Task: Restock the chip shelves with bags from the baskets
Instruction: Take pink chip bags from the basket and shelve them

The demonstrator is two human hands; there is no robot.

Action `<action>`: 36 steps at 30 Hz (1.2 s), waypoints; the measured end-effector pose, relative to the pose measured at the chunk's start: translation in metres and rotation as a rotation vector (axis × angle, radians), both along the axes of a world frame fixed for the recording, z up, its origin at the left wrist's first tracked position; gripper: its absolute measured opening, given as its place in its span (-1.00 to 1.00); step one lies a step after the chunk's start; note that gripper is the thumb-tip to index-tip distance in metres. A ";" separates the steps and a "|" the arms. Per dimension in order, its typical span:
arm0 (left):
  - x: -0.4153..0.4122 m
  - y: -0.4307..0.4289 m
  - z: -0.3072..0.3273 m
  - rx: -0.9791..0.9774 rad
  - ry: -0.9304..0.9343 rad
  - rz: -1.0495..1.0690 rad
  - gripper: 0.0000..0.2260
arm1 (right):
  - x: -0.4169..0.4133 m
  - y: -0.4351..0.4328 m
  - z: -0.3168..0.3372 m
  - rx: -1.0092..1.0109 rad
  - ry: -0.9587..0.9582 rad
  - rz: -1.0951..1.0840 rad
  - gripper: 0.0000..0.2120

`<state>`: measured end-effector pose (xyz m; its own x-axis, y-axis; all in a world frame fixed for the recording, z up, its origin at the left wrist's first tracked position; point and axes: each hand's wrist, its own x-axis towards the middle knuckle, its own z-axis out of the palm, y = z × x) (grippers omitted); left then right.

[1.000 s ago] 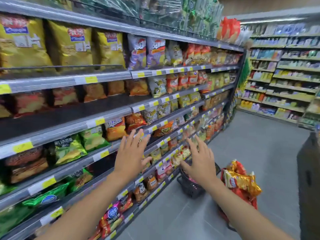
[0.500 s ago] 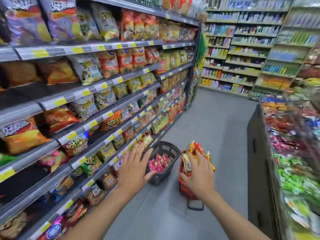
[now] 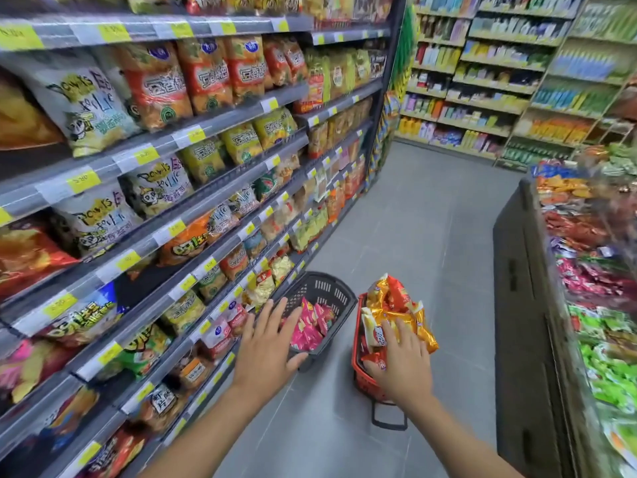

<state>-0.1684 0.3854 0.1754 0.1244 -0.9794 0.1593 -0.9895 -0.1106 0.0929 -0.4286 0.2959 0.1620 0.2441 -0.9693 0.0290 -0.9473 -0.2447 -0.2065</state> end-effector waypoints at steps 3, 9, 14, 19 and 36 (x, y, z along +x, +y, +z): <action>0.024 -0.038 -0.017 0.053 0.009 -0.004 -0.17 | 0.027 -0.038 -0.013 0.047 0.035 -0.012 -0.11; 0.062 -0.106 -0.053 0.184 0.071 -0.012 -0.17 | 0.071 -0.100 -0.034 0.135 0.041 0.008 -0.12; 0.081 -0.165 -0.084 0.278 0.087 -0.004 -0.14 | 0.095 -0.159 -0.052 0.211 0.032 0.026 -0.14; 0.095 -0.234 -0.112 0.348 0.139 0.020 -0.18 | 0.114 -0.234 -0.083 0.287 0.044 0.073 -0.17; 0.163 -0.413 -0.298 0.552 0.267 0.209 -0.35 | 0.209 -0.423 -0.316 0.771 0.000 0.230 -0.27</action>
<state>-0.0059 -0.0273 -0.1231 0.2866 -0.8592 -0.4238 -0.8927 -0.4001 0.2075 -0.2201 -0.1269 -0.1540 0.4398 -0.6423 -0.6278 -0.8907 -0.2221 -0.3967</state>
